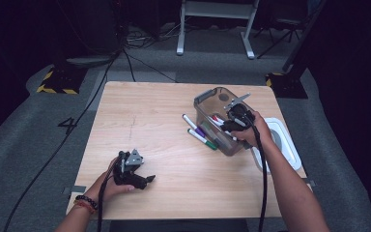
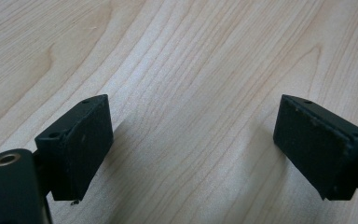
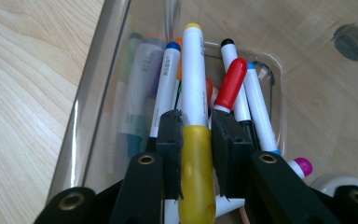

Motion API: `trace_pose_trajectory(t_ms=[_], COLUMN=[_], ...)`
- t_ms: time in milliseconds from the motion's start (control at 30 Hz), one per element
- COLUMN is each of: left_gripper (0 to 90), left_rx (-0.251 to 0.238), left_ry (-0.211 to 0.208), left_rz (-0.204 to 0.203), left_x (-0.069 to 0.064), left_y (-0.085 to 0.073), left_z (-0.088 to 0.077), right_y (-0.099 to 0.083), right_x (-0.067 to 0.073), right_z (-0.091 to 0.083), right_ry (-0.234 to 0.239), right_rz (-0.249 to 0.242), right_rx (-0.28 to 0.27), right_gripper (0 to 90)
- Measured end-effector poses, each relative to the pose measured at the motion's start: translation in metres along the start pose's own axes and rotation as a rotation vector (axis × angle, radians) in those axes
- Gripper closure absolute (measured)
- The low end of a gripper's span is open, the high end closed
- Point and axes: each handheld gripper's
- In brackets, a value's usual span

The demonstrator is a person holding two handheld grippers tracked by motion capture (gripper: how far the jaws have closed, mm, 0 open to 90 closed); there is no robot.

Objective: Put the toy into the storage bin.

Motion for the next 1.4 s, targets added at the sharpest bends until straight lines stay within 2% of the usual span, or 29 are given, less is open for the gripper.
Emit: trace_pose_trajectory(t_ms=[133,300,400,533,600,733,900,967,1033,1133,1233,1333,1400], left_gripper=[12.3,12.3,12.3,12.2,12.3,12.3,12.2,12.3,12.3,12.3,12.3,12.3,12.3], left_rx=[0.0,0.0,0.0,0.0,0.0,0.0,0.0,0.0,0.0,0.0,0.0,0.0,-0.001], left_ry=[0.0,0.0,0.0,0.0,0.0,0.0,0.0,0.0,0.0,0.0,0.0,0.0,0.001], left_rz=[0.001,0.0,0.0,0.0,0.0,0.0,0.0,0.0,0.0,0.0,0.0,0.001,-0.001], left_x=[0.0,0.0,0.0,0.0,0.0,0.0,0.0,0.0,0.0,0.0,0.0,0.0,0.0], left_y=[0.0,0.0,0.0,0.0,0.0,0.0,0.0,0.0,0.0,0.0,0.0,0.0,0.0], left_z=[0.0,0.0,0.0,0.0,0.0,0.0,0.0,0.0,0.0,0.0,0.0,0.0,0.0], right_y=[-0.001,-0.003,-0.004,-0.005,-0.006,-0.007,-0.011,-0.01,-0.01,-0.01,-0.013,-0.019,-0.023], right_x=[-0.001,-0.003,-0.004,0.001,0.006,0.018,0.044,0.058,0.07,0.093,0.11,0.115,0.113], right_z=[0.0,-0.006,-0.015,-0.036,-0.046,-0.061,-0.076,-0.079,-0.08,-0.073,-0.054,-0.028,-0.004], right_ry=[0.008,0.011,0.013,0.027,0.041,0.075,0.112,0.115,0.142,0.162,0.157,0.161,0.161], right_rz=[0.009,0.027,0.045,0.051,0.042,0.026,-0.036,-0.076,-0.111,-0.166,-0.207,-0.205,-0.177], right_rx=[0.012,-0.028,-0.088,-0.21,-0.269,-0.353,-0.43,-0.45,-0.467,-0.479,-0.45,-0.398,-0.345], right_gripper=[72.2,65.4,57.5,45.9,42.5,33.9,26.1,25.8,25.3,25.4,26.7,27.1,27.1])
Point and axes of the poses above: each handheld gripper's, and its own axes: z roughly forward along the jaws, y roughly out of its top, x roughly to its left, and after that the axes turned 4 degrees about z, right-handed
